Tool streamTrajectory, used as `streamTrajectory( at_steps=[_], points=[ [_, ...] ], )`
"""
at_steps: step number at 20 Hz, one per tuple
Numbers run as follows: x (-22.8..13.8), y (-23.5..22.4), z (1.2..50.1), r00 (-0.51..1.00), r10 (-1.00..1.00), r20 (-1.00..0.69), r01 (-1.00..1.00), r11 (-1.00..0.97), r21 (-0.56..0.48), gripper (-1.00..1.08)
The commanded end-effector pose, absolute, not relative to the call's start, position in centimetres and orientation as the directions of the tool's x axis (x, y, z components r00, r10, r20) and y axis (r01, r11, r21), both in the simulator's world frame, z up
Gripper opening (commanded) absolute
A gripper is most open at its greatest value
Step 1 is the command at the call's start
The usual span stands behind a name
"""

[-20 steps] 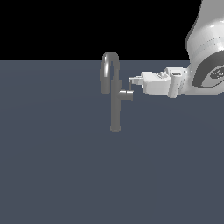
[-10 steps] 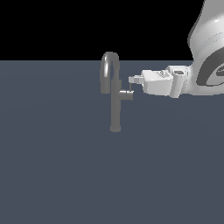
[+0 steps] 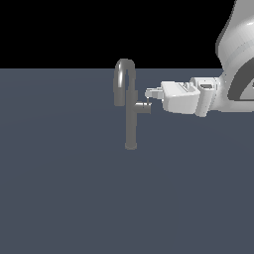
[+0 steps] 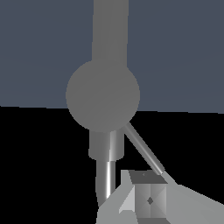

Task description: Turn on the faucet by rotating a designated handle.

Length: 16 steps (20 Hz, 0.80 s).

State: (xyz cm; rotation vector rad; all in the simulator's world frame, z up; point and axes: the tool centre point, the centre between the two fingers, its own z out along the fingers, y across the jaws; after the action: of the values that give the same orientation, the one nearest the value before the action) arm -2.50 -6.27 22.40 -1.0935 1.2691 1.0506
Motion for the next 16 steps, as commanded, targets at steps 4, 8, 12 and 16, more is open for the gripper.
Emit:
streamTrajectory(
  at_steps=[4, 8, 12, 16],
  points=[
    [-4.7, -5.8, 19.3, 0.002, 0.0, -1.0, -0.984, 0.176, -0.002, -1.0],
    [-4.0, -6.0, 20.6, 0.039, -0.005, -0.999, -0.984, 0.176, -0.04, -1.0],
    [-4.8, -5.8, 17.7, 0.013, -0.002, -1.0, -0.984, 0.175, -0.013, -1.0],
    [-4.2, -6.0, 19.3, 0.053, -0.003, -0.999, -0.984, 0.172, -0.053, -1.0]
  ],
)
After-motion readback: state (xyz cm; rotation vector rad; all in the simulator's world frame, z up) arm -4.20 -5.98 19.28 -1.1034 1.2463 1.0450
